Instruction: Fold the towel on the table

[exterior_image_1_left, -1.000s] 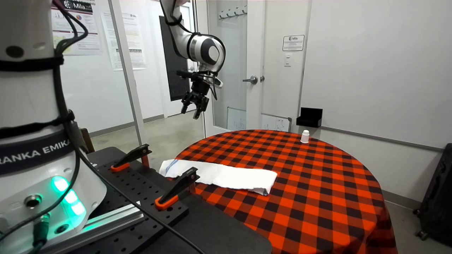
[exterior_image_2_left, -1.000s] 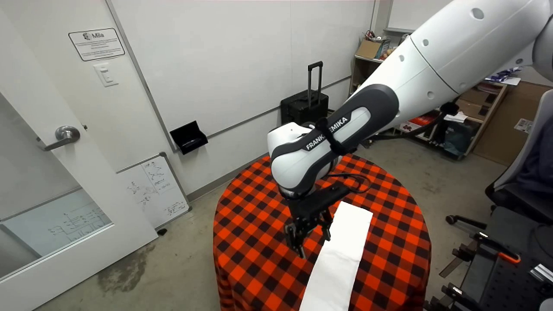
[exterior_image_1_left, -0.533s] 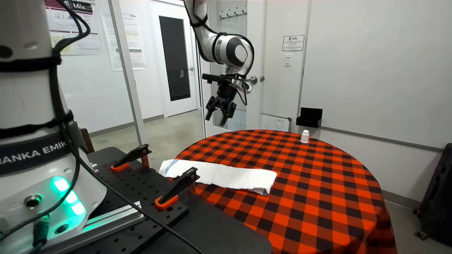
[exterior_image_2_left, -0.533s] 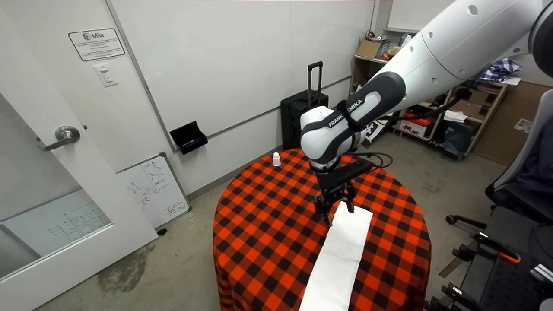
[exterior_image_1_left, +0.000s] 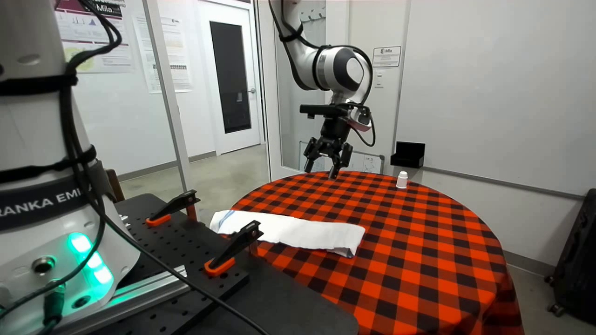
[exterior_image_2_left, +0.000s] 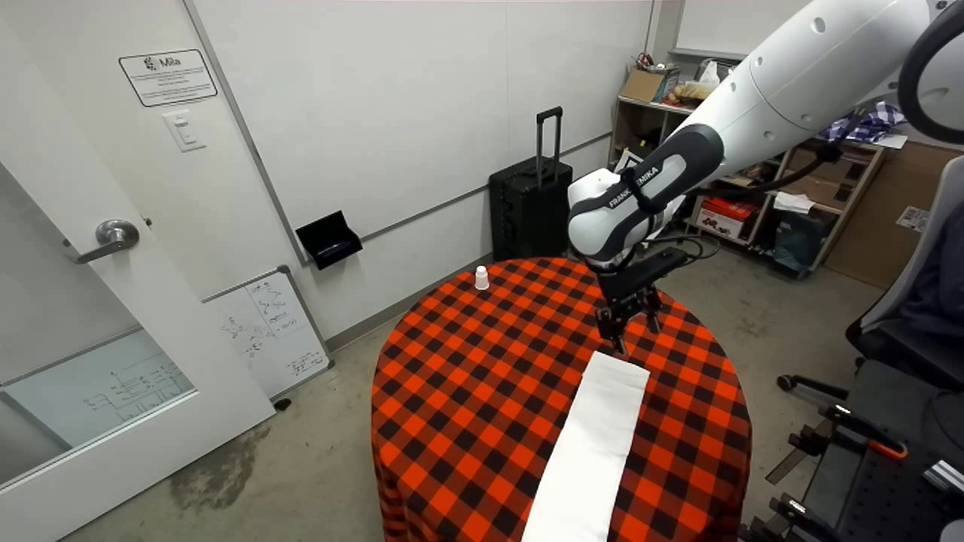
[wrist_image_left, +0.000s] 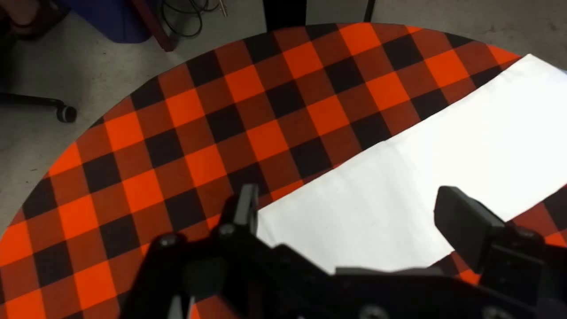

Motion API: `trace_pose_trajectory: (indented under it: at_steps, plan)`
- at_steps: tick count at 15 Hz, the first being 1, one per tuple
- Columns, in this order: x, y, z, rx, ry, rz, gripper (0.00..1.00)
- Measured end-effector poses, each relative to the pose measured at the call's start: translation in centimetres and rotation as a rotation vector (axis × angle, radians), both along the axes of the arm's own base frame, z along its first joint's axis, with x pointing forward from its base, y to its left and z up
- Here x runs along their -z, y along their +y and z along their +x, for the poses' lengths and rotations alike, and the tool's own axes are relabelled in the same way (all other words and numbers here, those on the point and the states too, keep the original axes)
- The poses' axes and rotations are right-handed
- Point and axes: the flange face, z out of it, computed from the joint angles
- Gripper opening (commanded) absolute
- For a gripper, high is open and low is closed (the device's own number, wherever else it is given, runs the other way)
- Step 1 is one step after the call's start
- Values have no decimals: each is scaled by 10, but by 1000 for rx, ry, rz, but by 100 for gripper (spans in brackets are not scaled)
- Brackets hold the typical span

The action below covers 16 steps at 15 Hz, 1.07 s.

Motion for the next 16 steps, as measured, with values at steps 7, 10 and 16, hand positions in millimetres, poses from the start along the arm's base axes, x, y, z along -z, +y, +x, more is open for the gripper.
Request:
trace_pose_trajectory:
  at_steps: [7, 10, 16]
  plan:
    - [41, -48, 9, -9, 10, 33, 100]
    - [70, -67, 16, 10, -12, 19, 100]
    - [136, -87, 21, 48, -75, 13, 100]
